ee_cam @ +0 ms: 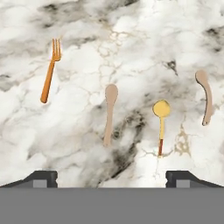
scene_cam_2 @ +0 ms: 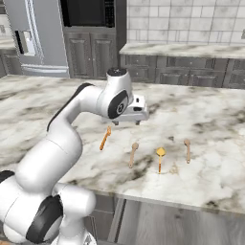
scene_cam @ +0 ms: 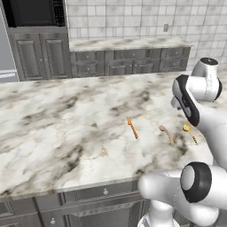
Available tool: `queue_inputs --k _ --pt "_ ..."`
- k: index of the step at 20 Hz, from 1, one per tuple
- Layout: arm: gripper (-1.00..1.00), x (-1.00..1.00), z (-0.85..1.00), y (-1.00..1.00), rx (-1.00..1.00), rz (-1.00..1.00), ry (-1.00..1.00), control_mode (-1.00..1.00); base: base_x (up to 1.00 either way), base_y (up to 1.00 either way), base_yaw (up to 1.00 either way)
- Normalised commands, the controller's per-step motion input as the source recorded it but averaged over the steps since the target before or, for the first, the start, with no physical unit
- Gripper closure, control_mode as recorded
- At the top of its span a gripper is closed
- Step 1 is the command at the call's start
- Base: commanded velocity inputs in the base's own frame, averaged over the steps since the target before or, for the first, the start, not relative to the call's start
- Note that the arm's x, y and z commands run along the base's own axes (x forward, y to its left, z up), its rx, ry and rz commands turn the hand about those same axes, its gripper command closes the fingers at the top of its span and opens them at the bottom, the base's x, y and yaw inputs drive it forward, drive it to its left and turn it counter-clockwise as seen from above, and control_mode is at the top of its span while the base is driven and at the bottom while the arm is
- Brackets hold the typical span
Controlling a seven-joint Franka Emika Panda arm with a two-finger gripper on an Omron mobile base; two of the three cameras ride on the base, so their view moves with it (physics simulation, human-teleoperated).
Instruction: Organize the utensils by type. Pick up the wooden spoons from the counter and place them in the open cabinet. Then pick up the metallic utensils from the counter and place them in the open drawer.
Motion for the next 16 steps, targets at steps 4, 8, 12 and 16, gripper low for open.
queue_inputs --k 4,8,12,16 --pt "-1.0 0.56 -0.09 -1.0 0.0 0.0 0.0 -1.0 0.0 0.0 0.0" --pt "-1.0 0.54 -0.21 -0.99 0.0 0.01 0.01 -1.0 0.0 0.0 0.0" --pt "-1.0 0.42 -0.44 -0.99 0.0 0.07 0.16 -1.0 0.0 0.0 0.0" --pt "-1.0 0.38 -0.5 -0.78 0.0 0.03 0.15 -1.0 0.0 0.0 0.0"
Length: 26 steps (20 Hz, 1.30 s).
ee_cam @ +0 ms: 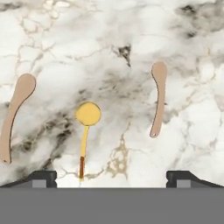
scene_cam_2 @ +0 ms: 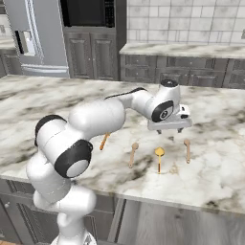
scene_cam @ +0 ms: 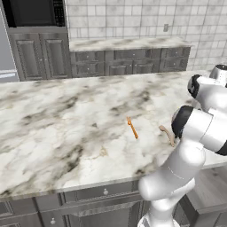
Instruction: Organize the utensils by type. Pick up the wooden spoons from the counter and place them in the open cabinet. Then pick up the metallic utensils from the counter and place them in the open drawer.
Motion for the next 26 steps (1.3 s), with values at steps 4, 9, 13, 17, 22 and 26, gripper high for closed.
queue_inputs --k 4,9,13,17,22,26 --pt "-1.0 0.39 -0.43 -0.59 0.0 0.01 0.12 -1.0 0.0 0.0 0.0" --pt "-1.0 0.37 -0.54 -0.48 0.0 0.02 0.09 -1.0 0.0 0.0 0.0" --pt "-1.0 0.31 -0.59 -0.4 0.0 0.02 0.05 -1.0 0.0 0.0 0.0" --pt "-1.0 0.32 -0.59 -0.16 0.0 0.0 0.0 -1.0 0.0 0.0 0.0" --pt "-1.0 0.37 -0.47 0.05 0.0 0.0 0.0 -1.0 0.0 0.0 0.0" --pt "-1.0 0.31 -0.39 0.09 0.0 0.0 0.03 -1.0 0.0 0.0 0.0"
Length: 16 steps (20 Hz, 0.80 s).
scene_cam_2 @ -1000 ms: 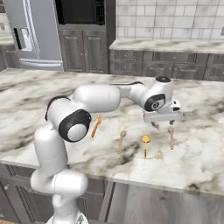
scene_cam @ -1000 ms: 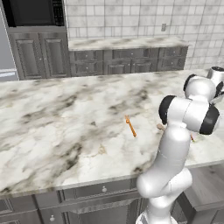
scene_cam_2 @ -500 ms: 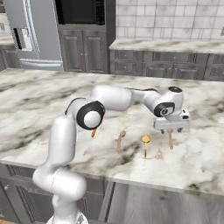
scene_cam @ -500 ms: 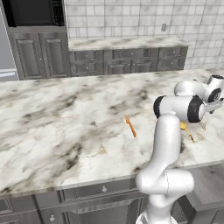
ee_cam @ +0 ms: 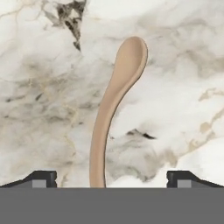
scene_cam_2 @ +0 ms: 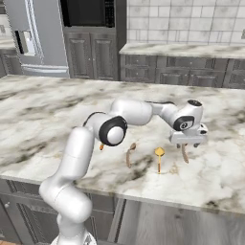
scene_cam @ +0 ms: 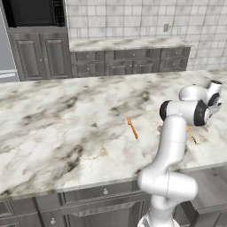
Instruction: Organize the utensils by type. Pick up the wooden spoons from the counter and place them in the open cabinet. Then pick up the metallic utensils from the counter and place them in the open drawer.
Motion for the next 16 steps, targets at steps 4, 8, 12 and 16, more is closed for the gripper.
queue_inputs --k 4,8,12,16 --pt "-1.0 0.19 -0.37 0.13 0.0 0.0 0.03 -1.0 0.0 0.0 0.0" --pt "-1.0 0.23 -0.41 0.09 0.0 0.0 0.03 -1.0 0.0 0.0 0.0" --pt "-1.0 0.28 -0.46 0.06 0.0 0.0 0.0 -1.0 0.0 0.0 0.0" --pt "-1.0 0.21 -0.52 0.02 0.0 0.0 0.0 -1.0 0.0 0.0 0.0"
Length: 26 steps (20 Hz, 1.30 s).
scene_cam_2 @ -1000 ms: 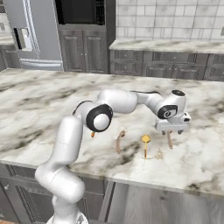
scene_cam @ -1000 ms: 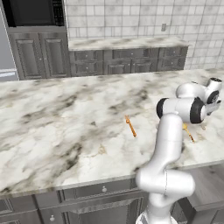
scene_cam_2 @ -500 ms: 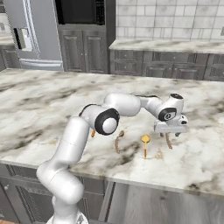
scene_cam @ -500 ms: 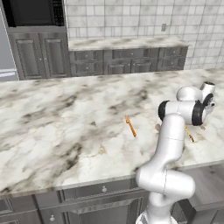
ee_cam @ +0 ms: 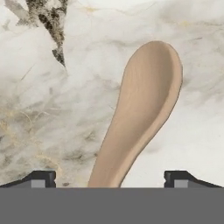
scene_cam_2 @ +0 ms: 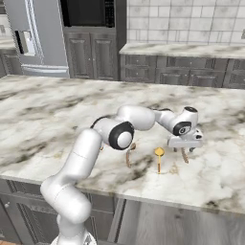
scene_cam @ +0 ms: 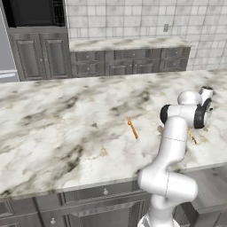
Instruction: Organize the utensils by type. Pick up the wooden spoons from the counter and place them in the open cabinet. Then pick up the metallic utensils from the counter and place them in the open drawer.
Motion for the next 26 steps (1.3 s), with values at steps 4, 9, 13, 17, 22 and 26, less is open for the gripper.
queue_inputs --k 4,9,13,17,22,26 --pt "1.0 0.16 -0.63 0.0 0.0 0.0 0.09 -1.0 0.0 0.0 0.0" --pt "1.0 -0.02 -0.62 0.18 0.0 0.0 0.08 -1.0 0.0 0.0 0.0" --pt "1.0 -0.35 -0.6 0.44 0.03 0.0 0.05 -1.0 0.0 0.0 0.0" --pt "1.0 -0.87 -0.64 0.91 0.0 0.0 0.0 -1.0 0.0 0.0 0.0" --pt "1.0 -1.0 -0.38 1.0 0.02 0.0 0.0 -1.0 0.0 0.0 0.0" --pt "1.0 -0.5 0.65 0.71 0.03 0.0 -0.44 -1.0 0.0 0.0 0.0"
